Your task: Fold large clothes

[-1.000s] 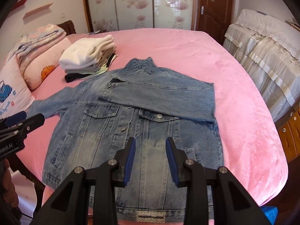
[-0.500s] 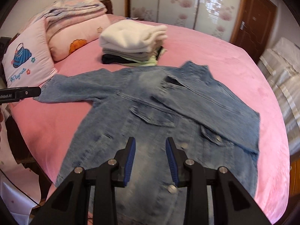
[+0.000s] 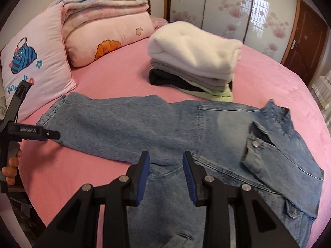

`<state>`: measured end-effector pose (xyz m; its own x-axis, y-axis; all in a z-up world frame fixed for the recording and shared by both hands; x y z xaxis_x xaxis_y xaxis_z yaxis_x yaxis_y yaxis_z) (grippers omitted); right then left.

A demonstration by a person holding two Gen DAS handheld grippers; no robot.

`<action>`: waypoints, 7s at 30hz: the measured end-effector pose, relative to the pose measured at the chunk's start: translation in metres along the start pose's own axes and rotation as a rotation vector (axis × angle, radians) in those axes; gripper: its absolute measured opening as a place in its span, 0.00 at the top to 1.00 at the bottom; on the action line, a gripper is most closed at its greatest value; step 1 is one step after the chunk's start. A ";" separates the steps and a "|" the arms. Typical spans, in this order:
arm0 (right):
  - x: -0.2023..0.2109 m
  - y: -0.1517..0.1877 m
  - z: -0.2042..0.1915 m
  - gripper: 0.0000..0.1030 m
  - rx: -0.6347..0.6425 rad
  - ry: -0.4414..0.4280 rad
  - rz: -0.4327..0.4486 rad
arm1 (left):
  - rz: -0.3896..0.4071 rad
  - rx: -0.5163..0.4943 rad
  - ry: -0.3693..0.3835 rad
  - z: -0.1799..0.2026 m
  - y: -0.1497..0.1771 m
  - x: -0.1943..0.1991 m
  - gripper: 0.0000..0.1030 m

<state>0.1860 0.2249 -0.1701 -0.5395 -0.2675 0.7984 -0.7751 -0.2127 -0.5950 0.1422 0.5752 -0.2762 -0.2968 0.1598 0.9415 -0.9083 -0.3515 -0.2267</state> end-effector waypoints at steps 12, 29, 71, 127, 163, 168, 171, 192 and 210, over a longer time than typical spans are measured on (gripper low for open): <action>-0.021 0.020 0.059 0.68 -0.099 0.080 -0.077 | 0.180 -0.098 -0.240 0.046 -0.029 0.017 0.94; 0.048 0.082 0.291 0.68 -0.546 0.308 -0.082 | 0.188 -0.846 0.133 0.464 0.107 -0.022 0.50; 0.021 0.014 0.198 0.86 -0.228 0.274 0.039 | 0.235 -0.487 -0.174 0.309 0.146 -0.007 0.26; -0.002 -0.007 0.364 0.95 -0.255 0.145 -0.002 | 0.158 -0.329 -0.380 0.309 0.036 -0.078 0.57; 0.007 -0.001 0.454 0.78 -0.516 0.136 0.007 | 0.121 -0.522 -0.307 0.321 0.048 -0.036 0.34; 0.015 -0.013 0.421 0.78 -0.512 0.010 0.033 | 0.232 -0.514 -0.251 0.352 0.018 -0.013 0.27; 0.010 -0.020 0.387 0.78 -0.459 -0.035 0.039 | 0.258 -0.522 -0.261 0.379 -0.003 -0.031 0.27; 0.000 0.038 0.427 0.87 -0.509 0.094 -0.052 | 0.155 -0.425 -0.276 0.338 -0.037 -0.094 0.00; 0.143 0.047 0.396 0.87 -0.590 -0.019 0.064 | 0.435 -0.586 -0.170 0.432 0.037 0.090 0.00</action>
<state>0.2025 -0.1955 -0.1210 -0.5895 -0.2807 0.7574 -0.7960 0.3615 -0.4855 0.2092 0.1777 -0.0921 -0.6582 -0.0427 0.7516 -0.7419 0.2062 -0.6380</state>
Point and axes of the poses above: each gripper's, at about its wrist camera, not at the fingertips, and x roughly against the way its jaws point, z to its right, y to its underside, the point moved 2 cm from there along -x, roughly the way its jaws point, and after that the axes turned 13 degrees about -x, right-handed, at the moved point
